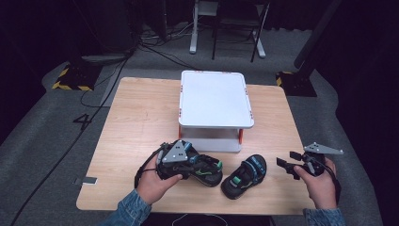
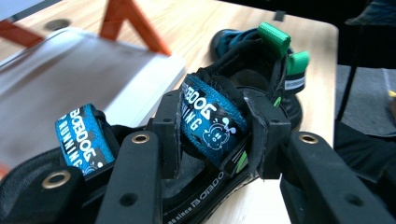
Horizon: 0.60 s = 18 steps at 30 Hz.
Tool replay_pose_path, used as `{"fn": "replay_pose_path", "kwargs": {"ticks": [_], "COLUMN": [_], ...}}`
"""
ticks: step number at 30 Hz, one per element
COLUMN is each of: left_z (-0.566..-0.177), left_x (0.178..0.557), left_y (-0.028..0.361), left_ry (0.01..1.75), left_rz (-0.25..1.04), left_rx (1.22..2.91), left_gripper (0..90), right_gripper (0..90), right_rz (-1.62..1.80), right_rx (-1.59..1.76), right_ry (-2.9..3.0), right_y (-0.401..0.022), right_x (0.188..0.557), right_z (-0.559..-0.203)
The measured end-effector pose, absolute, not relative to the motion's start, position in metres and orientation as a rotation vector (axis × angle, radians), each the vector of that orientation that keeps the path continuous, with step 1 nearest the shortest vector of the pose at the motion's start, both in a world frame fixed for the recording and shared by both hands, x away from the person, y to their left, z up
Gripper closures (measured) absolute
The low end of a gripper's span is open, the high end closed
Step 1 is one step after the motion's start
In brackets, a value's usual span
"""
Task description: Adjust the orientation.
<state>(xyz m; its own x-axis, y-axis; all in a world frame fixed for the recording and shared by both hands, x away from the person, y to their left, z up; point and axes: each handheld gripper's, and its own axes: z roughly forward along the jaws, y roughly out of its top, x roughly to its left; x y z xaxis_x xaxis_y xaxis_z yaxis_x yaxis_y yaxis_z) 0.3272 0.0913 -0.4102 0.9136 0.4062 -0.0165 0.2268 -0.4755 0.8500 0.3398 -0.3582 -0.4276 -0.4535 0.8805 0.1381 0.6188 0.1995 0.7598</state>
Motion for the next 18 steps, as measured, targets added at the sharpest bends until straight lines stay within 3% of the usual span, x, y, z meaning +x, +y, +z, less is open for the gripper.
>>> {"fn": "replay_pose_path", "kwargs": {"ticks": [8,18], "left_z": [-0.414,-0.43], "left_x": [0.355,0.399], "left_y": [0.069,0.06], "left_ry": [0.339,0.297], "left_rz": [0.17,0.234], "left_rx": [2.114,2.133], "left_gripper": [61.6,60.9], "right_gripper": [28.8,28.8], "right_rz": [1.108,1.079], "right_rx": [1.45,1.493], "right_ry": [2.122,2.093], "right_y": [-0.369,-0.38], "right_x": [0.329,0.313], "right_z": [-0.43,-0.434]}}
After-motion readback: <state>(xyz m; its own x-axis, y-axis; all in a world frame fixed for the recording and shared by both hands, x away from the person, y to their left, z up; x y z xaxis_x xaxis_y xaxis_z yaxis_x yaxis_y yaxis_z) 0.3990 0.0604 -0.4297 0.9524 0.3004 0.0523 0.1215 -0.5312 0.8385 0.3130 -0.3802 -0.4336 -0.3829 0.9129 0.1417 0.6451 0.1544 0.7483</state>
